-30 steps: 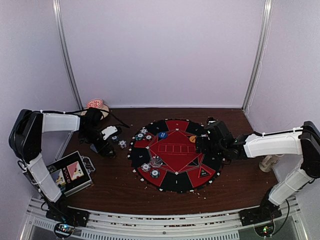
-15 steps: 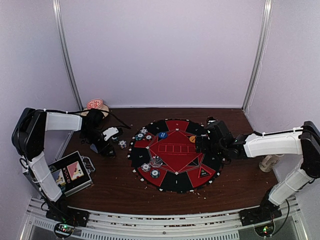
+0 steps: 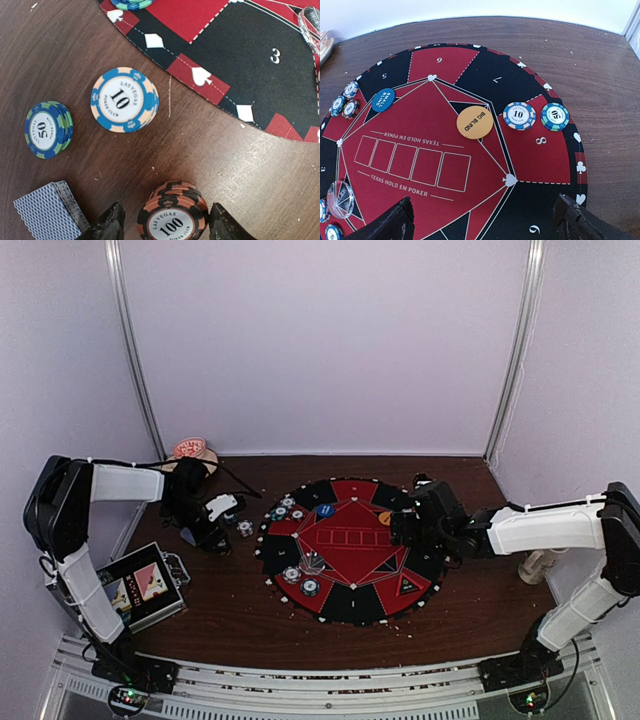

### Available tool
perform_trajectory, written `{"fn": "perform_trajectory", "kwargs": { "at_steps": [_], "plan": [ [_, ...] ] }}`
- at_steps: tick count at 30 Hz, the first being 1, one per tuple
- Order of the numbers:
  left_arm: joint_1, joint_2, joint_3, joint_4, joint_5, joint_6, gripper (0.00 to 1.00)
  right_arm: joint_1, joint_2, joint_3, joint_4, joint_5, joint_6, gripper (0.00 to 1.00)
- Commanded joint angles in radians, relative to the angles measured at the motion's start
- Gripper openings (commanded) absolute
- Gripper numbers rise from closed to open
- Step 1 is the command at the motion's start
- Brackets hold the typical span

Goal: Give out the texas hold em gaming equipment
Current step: Pick up the pile of poker chips from the pile of poker chips.

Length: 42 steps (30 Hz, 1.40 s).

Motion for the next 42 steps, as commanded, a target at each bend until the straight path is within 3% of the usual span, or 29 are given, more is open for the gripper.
{"fn": "perform_trajectory", "kwargs": {
  "at_steps": [1,7,13,21,42],
  "plan": [
    [0.009,0.013,0.014,-0.005,0.019,0.019,0.59,0.006,0.007,0.021,-0.003,0.019,-0.007,0.99],
    [0.008,0.013,0.011,-0.012,0.023,0.022,0.57,0.006,0.007,0.019,-0.004,0.018,-0.007,0.99],
    [0.009,0.009,0.009,-0.021,0.027,0.025,0.63,0.006,0.007,0.019,-0.004,0.019,-0.008,0.99],
    [0.008,0.012,0.007,-0.021,0.027,0.024,0.60,0.007,0.009,0.021,-0.003,0.019,-0.008,0.98],
    [0.009,-0.058,-0.003,-0.026,0.010,0.013,0.28,0.006,0.005,0.022,-0.004,0.020,-0.007,0.99]
  ]
}}
